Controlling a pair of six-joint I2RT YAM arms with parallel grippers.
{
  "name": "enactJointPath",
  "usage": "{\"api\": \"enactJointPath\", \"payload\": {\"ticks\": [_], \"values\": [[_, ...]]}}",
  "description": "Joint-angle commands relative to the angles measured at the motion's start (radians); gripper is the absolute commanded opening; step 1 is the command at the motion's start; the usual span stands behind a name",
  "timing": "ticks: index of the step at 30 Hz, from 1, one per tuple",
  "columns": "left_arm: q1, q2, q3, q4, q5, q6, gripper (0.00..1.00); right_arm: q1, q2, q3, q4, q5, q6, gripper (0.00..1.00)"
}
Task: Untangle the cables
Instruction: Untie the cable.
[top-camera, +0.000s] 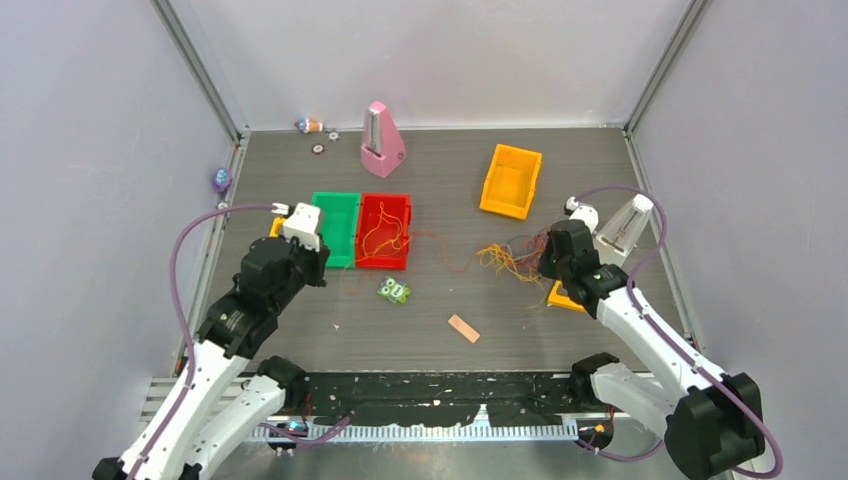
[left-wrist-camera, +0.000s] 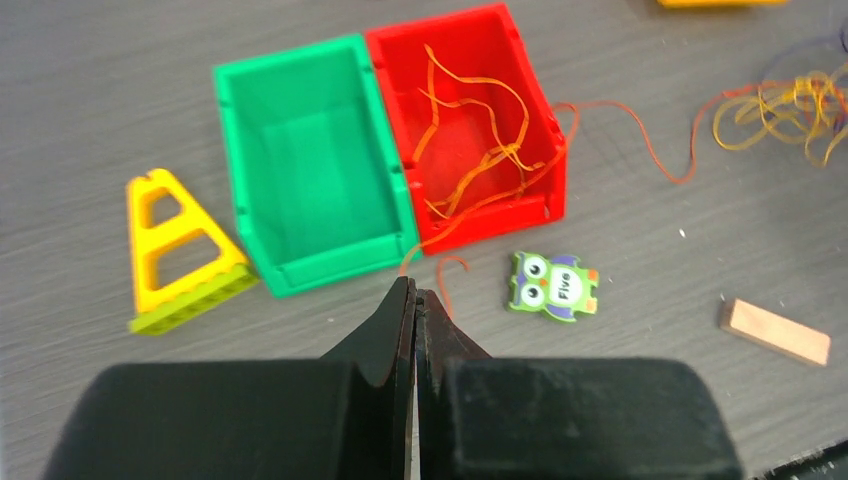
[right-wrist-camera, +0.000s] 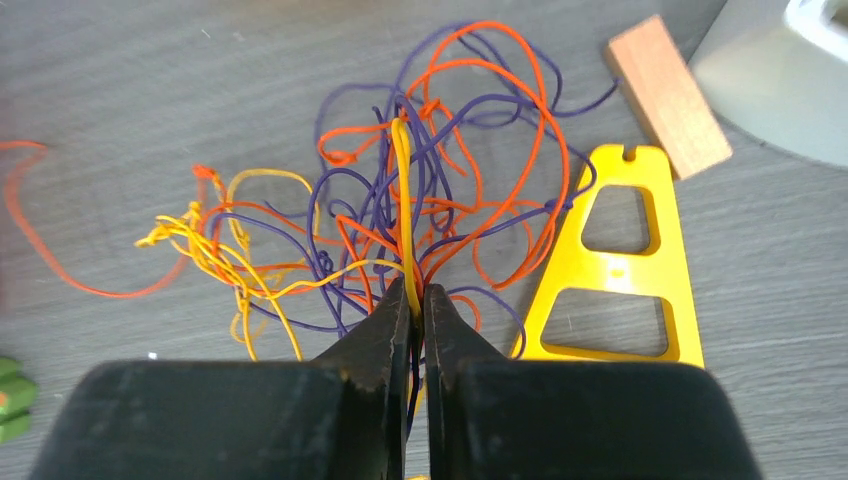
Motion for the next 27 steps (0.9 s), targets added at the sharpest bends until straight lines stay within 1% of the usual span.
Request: {"api": "enactJointPath", "payload": {"ticks": [1, 2, 3, 4, 5, 7, 8, 9, 10, 11, 12, 15, 18, 23, 27], "values": [[0.004, 0.034, -0.028, 0.118, 0.142, -0.057, 0.02, 0.002, -0.077, 0.128, -0.04, 0.002, -0.029, 0.07], [0.004, 0.037, -0.034, 0.128, 0.142, -0.067, 0.04, 0.002, -0.085, 0.136, -0.054, 0.001, -0.034, 0.07], [0.004, 0.039, -0.043, 0.139, 0.141, -0.078, 0.09, 0.003, -0.098, 0.149, -0.061, -0.002, -0.038, 0.06], [0.004, 0.039, -0.056, 0.155, 0.147, -0.084, 0.19, 0.001, -0.109, 0.154, -0.067, -0.006, -0.041, 0.06], [0.004, 0.041, -0.073, 0.179, 0.166, -0.086, 0.34, 0.002, -0.113, 0.163, -0.069, -0.018, -0.048, 0.06], [0.004, 0.048, -0.111, 0.239, 0.212, -0.086, 0.7, 0.002, -0.123, 0.176, -0.073, -0.042, -0.056, 0.06], [0.004, 0.054, -0.134, 0.274, 0.236, -0.09, 0.79, 0.002, -0.125, 0.182, -0.076, -0.053, -0.059, 0.06], [0.003, 0.062, -0.149, 0.313, 0.272, -0.093, 0.9, 0.002, -0.124, 0.198, -0.078, -0.075, -0.065, 0.06], [0.002, 0.077, -0.16, 0.355, 0.32, -0.093, 0.95, 0.002, -0.121, 0.206, -0.083, -0.086, -0.069, 0.06], [-0.004, 0.095, -0.165, 0.392, 0.364, -0.096, 0.93, 0.003, -0.119, 0.226, -0.086, -0.106, -0.078, 0.06], [-0.03, 0.119, -0.163, 0.429, 0.377, -0.106, 0.92, 0.002, -0.113, 0.238, -0.097, -0.113, -0.084, 0.06], [-0.143, 0.21, -0.156, 0.543, 0.314, -0.082, 0.91, 0.002, -0.1, 0.303, -0.129, -0.133, -0.105, 0.06], [-0.226, 0.32, -0.158, 0.733, 0.295, -0.009, 0.89, 0.002, -0.09, 0.348, -0.149, -0.132, -0.11, 0.06], [-0.288, 0.571, -0.16, 1.032, 0.355, 0.026, 0.86, 0.001, -0.077, 0.449, -0.189, -0.17, -0.096, 0.06], [-0.323, 0.744, -0.135, 1.221, 0.369, 0.043, 0.88, 0.001, -0.082, 0.499, -0.193, -0.226, -0.07, 0.06]]}}
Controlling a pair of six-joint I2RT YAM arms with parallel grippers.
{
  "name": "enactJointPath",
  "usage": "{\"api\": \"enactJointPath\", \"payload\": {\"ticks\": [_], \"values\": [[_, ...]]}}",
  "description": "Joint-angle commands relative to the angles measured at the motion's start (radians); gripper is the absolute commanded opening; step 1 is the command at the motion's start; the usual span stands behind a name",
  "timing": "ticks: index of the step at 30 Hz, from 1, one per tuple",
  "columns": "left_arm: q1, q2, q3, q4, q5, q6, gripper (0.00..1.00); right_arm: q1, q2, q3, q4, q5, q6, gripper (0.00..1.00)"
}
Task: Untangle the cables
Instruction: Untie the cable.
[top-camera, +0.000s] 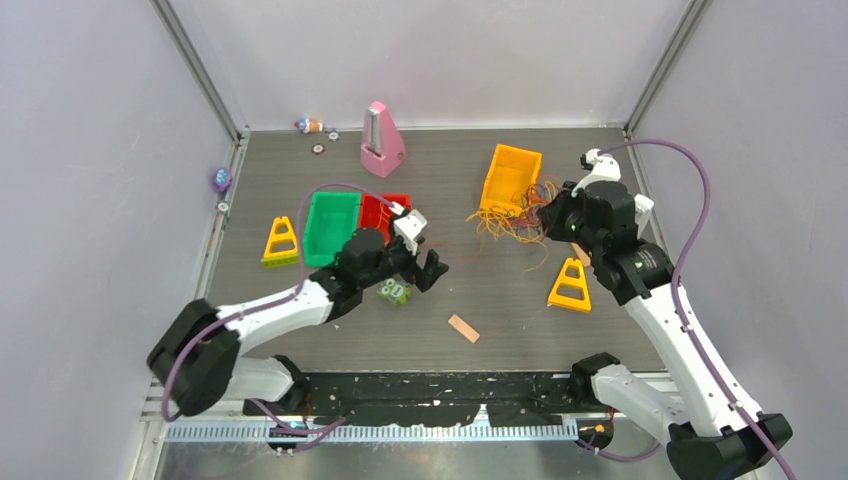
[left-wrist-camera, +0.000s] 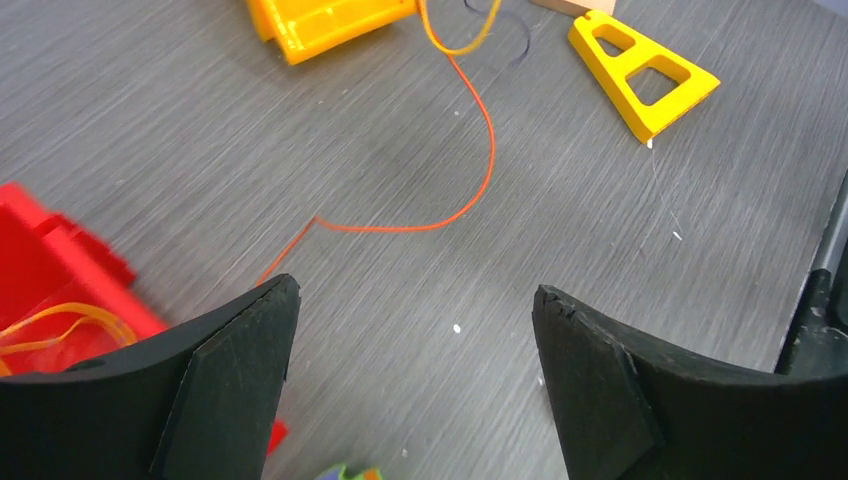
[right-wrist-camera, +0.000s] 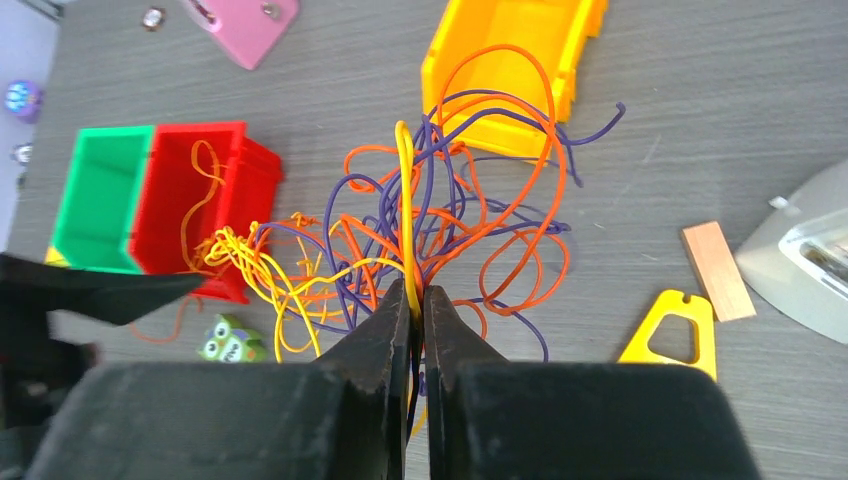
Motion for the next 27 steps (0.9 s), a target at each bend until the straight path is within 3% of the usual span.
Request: {"api": "enactJointPath", "payload": {"ticks": [1, 9, 14, 23, 27], "values": [[-0.03, 0.146, 0.041, 0.365, 0.039, 0.043, 0.89, 0.001, -0.008, 0.081, 0.005, -0.083, 0.027, 0.06], [-0.033, 0.378, 0.142, 0.601, 0.093, -0.069, 0.91, 0.001, -0.007, 0.106, 0.019, -0.122, 0.058, 0.06], [-0.033, 0.478, 0.228, 0.588, 0.133, -0.095, 0.9, 0.001, -0.001, 0.105, 0.03, -0.146, 0.068, 0.06], [-0.034, 0.59, 0.228, 0.682, 0.11, -0.193, 0.72, -0.001, -0.004, 0.118, 0.032, -0.074, 0.069, 0.06], [-0.035, 0.591, 0.183, 0.737, 0.087, -0.197, 0.71, -0.002, -0.019, 0.116, 0.034, -0.046, 0.069, 0.06]]}}
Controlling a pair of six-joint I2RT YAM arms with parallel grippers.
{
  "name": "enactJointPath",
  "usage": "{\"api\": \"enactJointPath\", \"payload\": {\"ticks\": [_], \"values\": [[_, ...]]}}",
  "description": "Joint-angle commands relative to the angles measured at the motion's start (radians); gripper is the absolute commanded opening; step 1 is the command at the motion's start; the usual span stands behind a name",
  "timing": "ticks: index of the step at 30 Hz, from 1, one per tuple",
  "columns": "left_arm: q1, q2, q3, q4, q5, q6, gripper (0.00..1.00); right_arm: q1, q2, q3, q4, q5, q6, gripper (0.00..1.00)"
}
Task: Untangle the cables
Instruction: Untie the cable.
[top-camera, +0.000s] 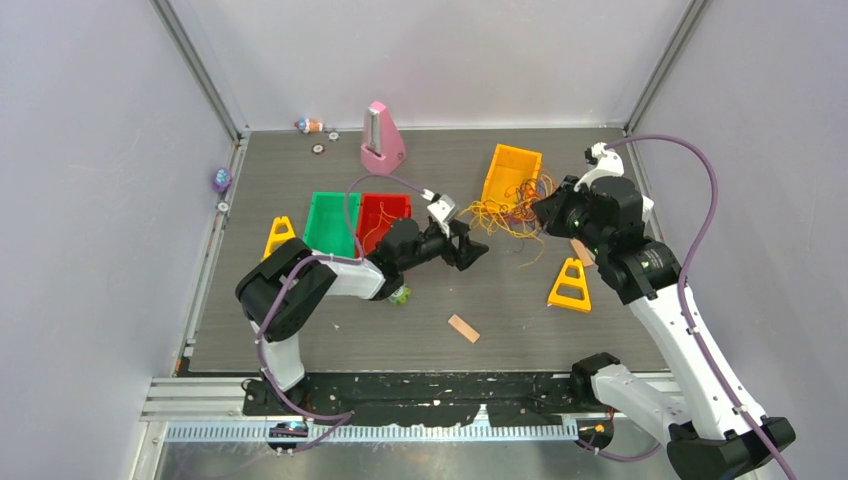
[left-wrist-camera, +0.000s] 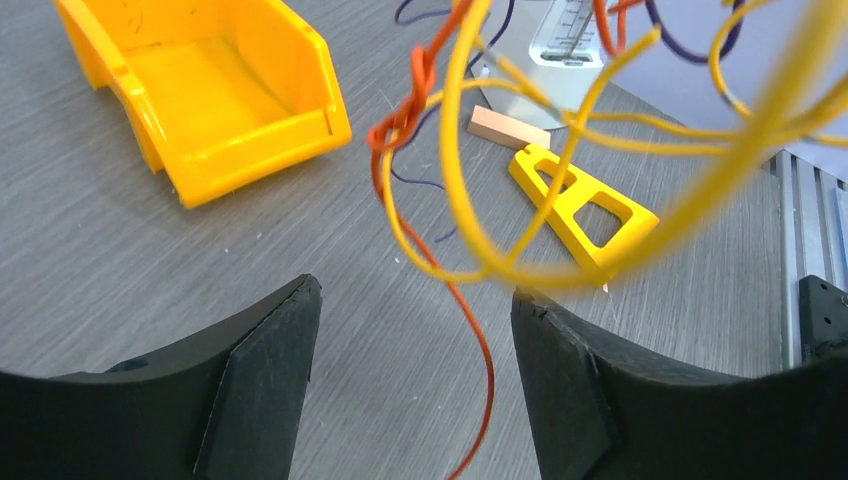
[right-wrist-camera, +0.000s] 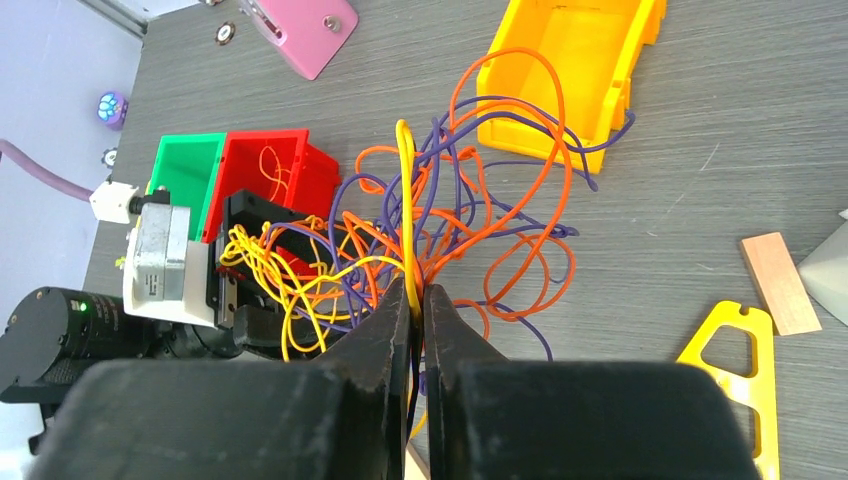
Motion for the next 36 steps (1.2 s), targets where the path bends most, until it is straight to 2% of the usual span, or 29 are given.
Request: {"api": "enactJointPath", "payload": {"ticks": [1, 2, 4, 6, 7, 8, 13, 16, 18, 21, 23, 28, 30, 32, 33, 35, 36], "values": [[-0.004, -0.004, -0.034, 0.144, -0.023, -0.026, 0.7, -0.002, -0.022, 0.046, 0.04, 0.047, 0.005, 0.06], [-0.004, -0.004, -0.038, 0.147, -0.022, -0.028, 0.69, -0.003, -0.023, 0.044, 0.04, 0.049, 0.006, 0.06], [-0.006, -0.003, -0.045, 0.159, -0.019, -0.028, 0.57, -0.003, -0.026, 0.041, 0.041, 0.048, 0.007, 0.06], [-0.006, 0.0, -0.05, 0.164, -0.016, -0.025, 0.29, -0.005, -0.028, 0.033, 0.042, 0.047, 0.012, 0.06], [-0.005, -0.006, -0.055, 0.16, -0.015, -0.015, 0.1, -0.005, -0.029, 0.031, 0.042, 0.051, 0.013, 0.06], [-0.005, -0.015, -0.062, 0.15, -0.018, -0.003, 0.0, -0.006, -0.03, 0.028, 0.042, 0.055, 0.014, 0.06], [0.001, -0.13, -0.168, 0.153, -0.048, 0.042, 0.0, -0.009, -0.051, -0.008, 0.042, 0.144, 0.029, 0.06], [0.034, -0.237, -0.236, 0.105, -0.081, 0.004, 0.0, -0.011, -0.06, -0.061, 0.043, 0.22, 0.053, 0.06], [0.086, -0.332, -0.267, 0.028, -0.073, -0.025, 0.0, -0.011, -0.061, -0.104, 0.045, 0.279, 0.078, 0.06], [0.158, -0.519, -0.305, -0.118, -0.072, -0.045, 0.0, -0.012, -0.058, -0.195, 0.067, 0.288, 0.095, 0.07], [0.204, -0.623, -0.312, -0.276, -0.059, -0.036, 0.0, -0.013, -0.051, -0.256, 0.085, 0.279, 0.111, 0.07], [0.273, -0.81, -0.314, -0.525, -0.056, -0.037, 0.0, -0.013, -0.007, -0.387, 0.167, 0.158, 0.122, 0.09], [0.281, -0.859, -0.317, -0.577, -0.048, -0.052, 0.0, -0.013, 0.031, -0.414, 0.173, 0.142, 0.124, 0.14], [0.283, -0.901, -0.316, -0.604, -0.033, -0.054, 0.0, -0.013, 0.073, -0.427, 0.178, 0.133, 0.115, 0.38], [0.283, -0.915, -0.308, -0.624, -0.024, -0.048, 0.0, -0.012, 0.094, -0.435, 0.203, 0.096, 0.099, 0.61], [0.285, -0.928, -0.278, -0.681, 0.002, -0.026, 0.0, -0.01, 0.104, -0.451, 0.251, 0.037, 0.056, 0.84], [0.285, -0.928, -0.252, -0.712, 0.019, -0.016, 0.0, -0.007, 0.104, -0.455, 0.274, 0.012, 0.011, 0.88]]}}
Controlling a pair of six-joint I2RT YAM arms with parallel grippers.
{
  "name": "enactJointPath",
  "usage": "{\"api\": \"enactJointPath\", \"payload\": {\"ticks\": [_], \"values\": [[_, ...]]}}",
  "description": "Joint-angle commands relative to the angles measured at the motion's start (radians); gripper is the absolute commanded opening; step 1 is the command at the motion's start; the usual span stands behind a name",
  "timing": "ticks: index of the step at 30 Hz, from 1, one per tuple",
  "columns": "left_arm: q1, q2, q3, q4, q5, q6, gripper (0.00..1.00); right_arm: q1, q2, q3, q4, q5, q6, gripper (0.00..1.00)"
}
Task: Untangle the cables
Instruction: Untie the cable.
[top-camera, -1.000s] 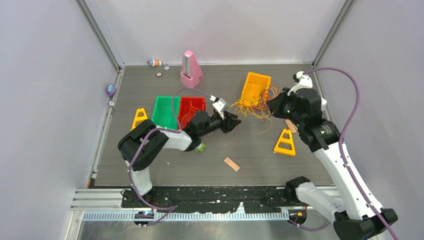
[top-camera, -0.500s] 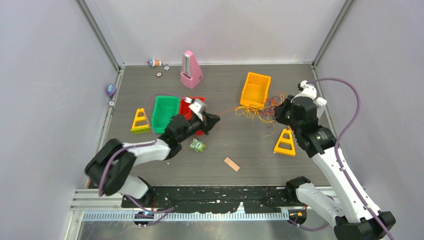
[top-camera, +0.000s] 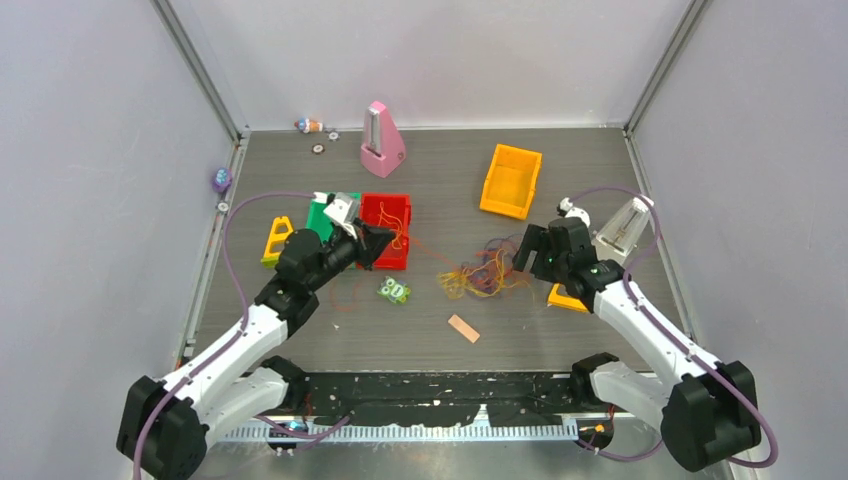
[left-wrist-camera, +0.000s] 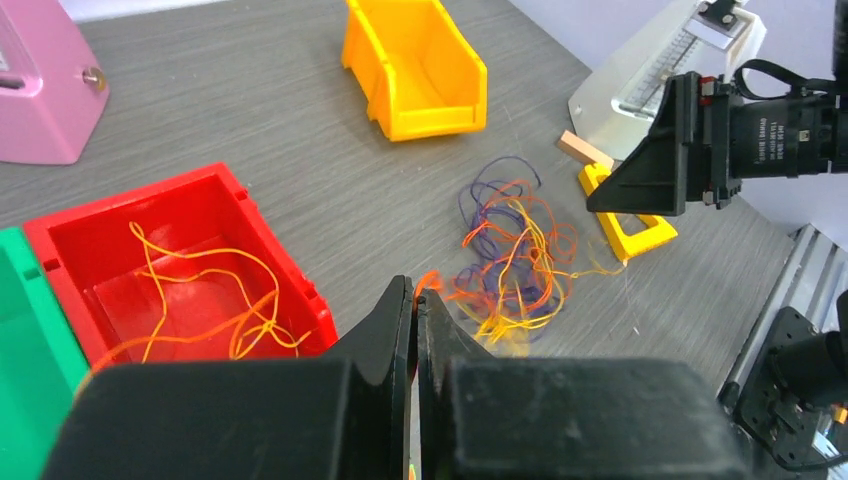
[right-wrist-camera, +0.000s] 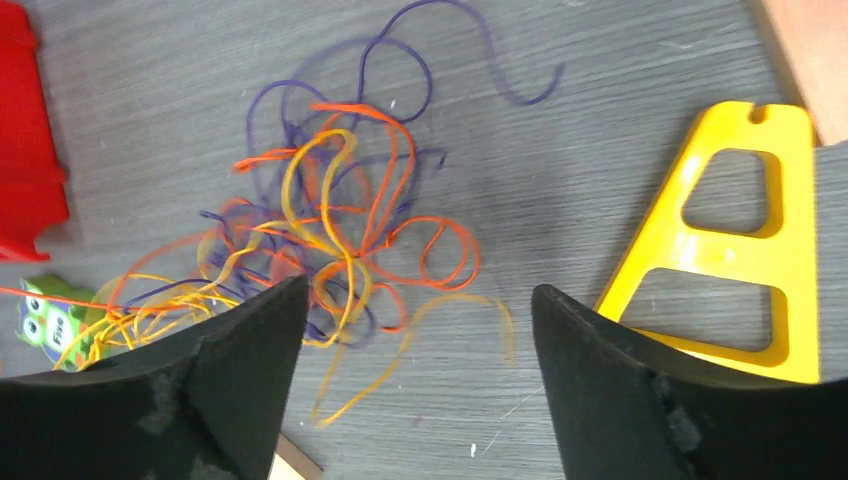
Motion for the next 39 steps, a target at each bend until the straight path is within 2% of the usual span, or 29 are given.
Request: {"api": "enactJointPath", "payload": {"ticks": [1, 2, 3, 5, 6, 8, 10, 12, 16, 21, 25, 27, 32, 35, 39], "values": [[0.008, -0.03, 0.082, -0.155, 0.056, 0.034, 0.0, 0.011, 0.003, -0.016, 0.151, -0.139, -0.114, 0.95], [0.008, -0.028, 0.098, -0.182, 0.073, 0.04, 0.0, 0.048, 0.003, 0.009, 0.151, -0.135, -0.172, 0.97], [0.008, -0.026, 0.111, -0.194, 0.083, 0.041, 0.0, 0.12, 0.006, 0.03, 0.133, -0.049, -0.231, 0.99], [0.008, -0.021, 0.136, -0.208, 0.1, 0.047, 0.0, 0.236, 0.025, 0.091, 0.112, 0.063, -0.309, 0.97], [0.008, -0.017, 0.15, -0.221, 0.106, 0.052, 0.0, 0.264, 0.041, 0.119, 0.131, 0.072, -0.327, 0.96], [0.008, -0.01, 0.187, -0.258, 0.121, 0.061, 0.0, 0.309, 0.062, 0.125, 0.216, -0.005, -0.363, 0.96], [0.008, -0.005, 0.218, -0.294, 0.135, 0.072, 0.0, 0.327, 0.087, 0.113, 0.323, -0.179, -0.373, 0.96], [0.008, -0.01, 0.235, -0.318, 0.137, 0.079, 0.0, 0.351, 0.122, 0.101, 0.419, -0.219, -0.386, 0.97], [0.009, -0.034, 0.258, -0.339, 0.139, 0.083, 0.0, 0.41, 0.259, 0.143, 0.467, -0.16, -0.405, 1.0], [0.011, -0.056, 0.28, -0.327, 0.143, 0.08, 0.0, 0.464, 0.382, 0.141, 0.565, -0.181, -0.356, 0.96], [0.037, -0.097, 0.292, -0.277, 0.161, 0.02, 0.0, 0.468, 0.488, 0.104, 0.592, -0.148, -0.261, 0.79], [0.065, -0.137, 0.295, -0.265, 0.154, -0.005, 0.0, 0.466, 0.517, 0.091, 0.551, -0.041, -0.217, 0.71], [0.269, -0.243, 0.37, -0.433, 0.11, -0.074, 0.0, 0.404, 0.495, 0.049, 0.422, 0.109, -0.106, 0.7], [0.286, -0.251, 0.472, -0.643, -0.017, 0.021, 0.0, 0.3, 0.421, -0.025, 0.361, 0.118, -0.042, 0.67], [0.309, -0.281, 0.491, -0.717, -0.182, 0.092, 0.0, 0.19, 0.3, -0.09, 0.31, 0.13, -0.008, 0.63]]}}
